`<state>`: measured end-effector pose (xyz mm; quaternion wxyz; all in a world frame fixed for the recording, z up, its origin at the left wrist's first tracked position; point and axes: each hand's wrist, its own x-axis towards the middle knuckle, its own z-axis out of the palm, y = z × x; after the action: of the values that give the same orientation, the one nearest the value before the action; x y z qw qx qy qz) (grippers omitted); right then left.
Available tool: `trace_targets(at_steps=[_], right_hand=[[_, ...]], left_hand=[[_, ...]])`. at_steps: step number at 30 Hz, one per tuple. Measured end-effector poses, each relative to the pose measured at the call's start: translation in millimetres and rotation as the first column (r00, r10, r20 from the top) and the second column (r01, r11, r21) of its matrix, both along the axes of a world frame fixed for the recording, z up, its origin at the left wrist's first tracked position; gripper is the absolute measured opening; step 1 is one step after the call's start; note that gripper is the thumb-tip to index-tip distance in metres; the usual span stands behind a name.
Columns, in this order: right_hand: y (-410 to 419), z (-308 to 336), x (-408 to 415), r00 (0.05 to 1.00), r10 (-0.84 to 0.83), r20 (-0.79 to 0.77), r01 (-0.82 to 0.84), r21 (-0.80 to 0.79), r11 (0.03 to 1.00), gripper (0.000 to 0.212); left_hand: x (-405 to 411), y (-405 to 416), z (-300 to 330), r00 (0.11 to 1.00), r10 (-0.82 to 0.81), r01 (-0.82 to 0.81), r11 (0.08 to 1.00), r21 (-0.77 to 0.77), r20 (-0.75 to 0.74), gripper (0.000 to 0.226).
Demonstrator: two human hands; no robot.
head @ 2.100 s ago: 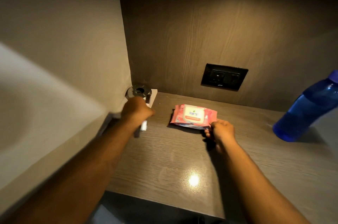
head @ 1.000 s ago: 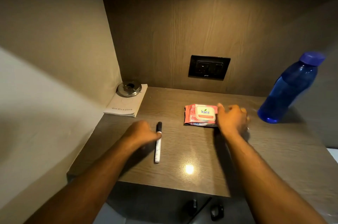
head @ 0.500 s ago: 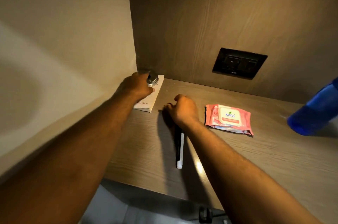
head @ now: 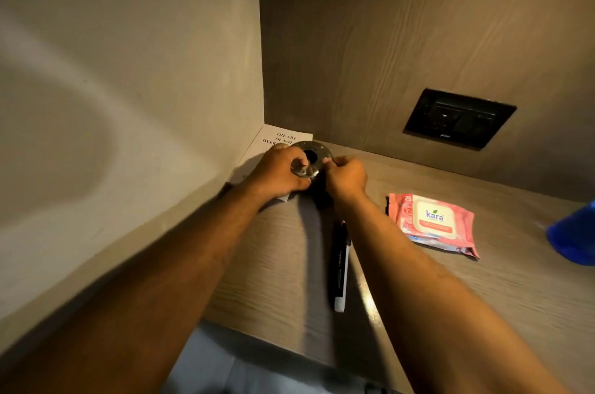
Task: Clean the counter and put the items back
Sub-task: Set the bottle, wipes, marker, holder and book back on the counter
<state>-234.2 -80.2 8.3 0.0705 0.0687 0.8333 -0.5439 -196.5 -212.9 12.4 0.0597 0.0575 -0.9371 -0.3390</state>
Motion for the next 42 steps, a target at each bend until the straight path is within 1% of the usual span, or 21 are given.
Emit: trace_targets(at_steps=[3, 6, 10, 12, 14, 15, 17, 19, 20, 21, 23, 25, 27, 29, 30, 32, 33, 37, 39, 41, 42], right_hand=[[33.2, -3.7, 5.0, 0.998, -0.041, 0.049, 0.041, 0.002, 0.999, 0.012], [57.4, -7.1, 11.1, 0.993, -0.071, 0.099, 0.061, 0.100, 0.993, 0.016], [68.2, -9.3, 15.9, 0.994, -0.072, 0.084, 0.060, 0.136, 0.989, 0.016], [67.7, -9.3, 18.1, 0.995, -0.055, 0.082, 0.041, 0.156, 0.987, 0.016], [64.9, -6.1, 21.4, 0.995, -0.090, 0.041, 0.082, 0.163, 0.983, 0.018], [61.8, -2.7, 23.8, 0.992, -0.129, -0.014, 0.129, 0.168, 0.977, 0.024], [47.2, 7.4, 30.2, 0.978, -0.162, -0.131, 0.181, 0.149, 0.972, 0.033], [21.5, 18.1, 33.3, 0.980, -0.076, -0.186, 0.107, 0.165, 0.980, 0.030], [5.0, 22.0, 34.5, 0.985, -0.015, -0.173, 0.046, 0.178, 0.983, 0.026], [-12.7, 24.5, 35.0, 0.991, 0.046, -0.124, -0.025, 0.162, 0.986, 0.024], [-43.3, 24.2, 36.1, 0.988, 0.149, 0.037, -0.151, 0.067, 0.986, 0.021], [-63.9, 19.0, 34.9, 0.978, 0.143, 0.150, -0.147, 0.013, 0.989, 0.020], [-72.7, 13.6, 32.7, 0.978, 0.081, 0.195, -0.088, 0.026, 0.996, 0.018], [-73.4, 9.8, 28.4, 0.974, 0.016, 0.228, -0.013, -0.016, 1.000, 0.009], [-73.6, 8.5, 26.6, 0.969, -0.009, 0.249, 0.022, -0.048, 0.999, 0.008], [-74.6, 4.7, 21.4, 0.958, -0.049, 0.282, 0.072, -0.071, 0.995, 0.014], [-75.6, 2.5, 19.8, 0.954, -0.068, 0.290, 0.087, -0.054, 0.995, 0.017], [-83.8, 0.8, 23.8, 0.962, -0.102, 0.253, 0.087, 0.067, 0.994, 0.031], [-85.9, 1.7, 28.7, 0.972, -0.073, 0.223, 0.055, 0.087, 0.995, 0.023], [-87.2, 6.1, 36.4, 0.984, -0.040, 0.171, 0.035, 0.037, 0.999, 0.002], [-86.5, 9.1, 40.2, 0.990, -0.027, 0.139, 0.027, 0.002, 1.000, 0.006]], left_hand=[[3.7, 24.6, -2.6, 0.997, -0.077, 0.076, 0.996, 0.055, 0.020, 0.034], [9.8, 46.2, -10.3, 0.990, -0.138, 0.136, 0.990, 0.045, 0.030, 0.037], [17.2, 56.0, -20.2, 0.991, -0.130, 0.127, 0.990, 0.065, 0.043, 0.041], [18.9, 53.1, -18.0, 0.988, -0.137, 0.133, 0.989, 0.061, 0.072, 0.053], [19.8, 47.5, -12.5, 0.983, -0.147, 0.142, 0.988, 0.053, 0.107, 0.067], [20.6, 43.2, -8.8, 0.986, -0.127, 0.122, 0.991, 0.058, 0.105, 0.070], [22.2, 28.7, -1.1, 0.998, -0.014, 0.009, 0.997, 0.078, 0.061, 0.066], [24.9, 10.3, 5.0, 0.987, 0.154, -0.155, 0.988, 0.022, 0.035, 0.058], [27.8, 0.9, 6.6, 0.972, 0.229, -0.228, 0.973, -0.040, 0.053, 0.055], [31.5, -8.2, 7.2, 0.955, 0.286, -0.277, 0.956, -0.100, 0.084, 0.053], [38.7, -21.3, 5.0, 0.932, 0.329, -0.309, 0.941, -0.142, 0.152, 0.052], [44.1, -29.2, -0.4, 0.923, 0.334, -0.329, 0.943, -0.059, 0.193, 0.052], [48.6, -34.5, -3.8, 0.918, 0.337, -0.346, 0.938, 0.006, 0.208, 0.051], [50.3, -38.0, -5.5, 0.922, 0.325, -0.336, 0.942, 0.016, 0.212, 0.053], [51.6, -39.3, -5.4, 0.924, 0.317, -0.324, 0.946, -0.001, 0.214, 0.055], [52.9, -41.4, -4.9, 0.923, 0.313, -0.318, 0.948, -0.013, 0.223, 0.059], [54.0, -41.3, -5.6, 0.923, 0.311, -0.321, 0.947, 0.010, 0.226, 0.059], [62.2, -40.6, -8.0, 0.933, 0.303, -0.331, 0.935, 0.129, 0.193, 0.054], [67.2, -41.2, -10.5, 0.937, 0.304, -0.329, 0.933, 0.147, 0.169, 0.051], [71.9, -42.6, -11.9, 0.936, 0.318, -0.343, 0.920, 0.191, 0.151, 0.049], [74.2, -42.4, -11.2, 0.934, 0.329, -0.354, 0.905, 0.237, 0.137, 0.047]])
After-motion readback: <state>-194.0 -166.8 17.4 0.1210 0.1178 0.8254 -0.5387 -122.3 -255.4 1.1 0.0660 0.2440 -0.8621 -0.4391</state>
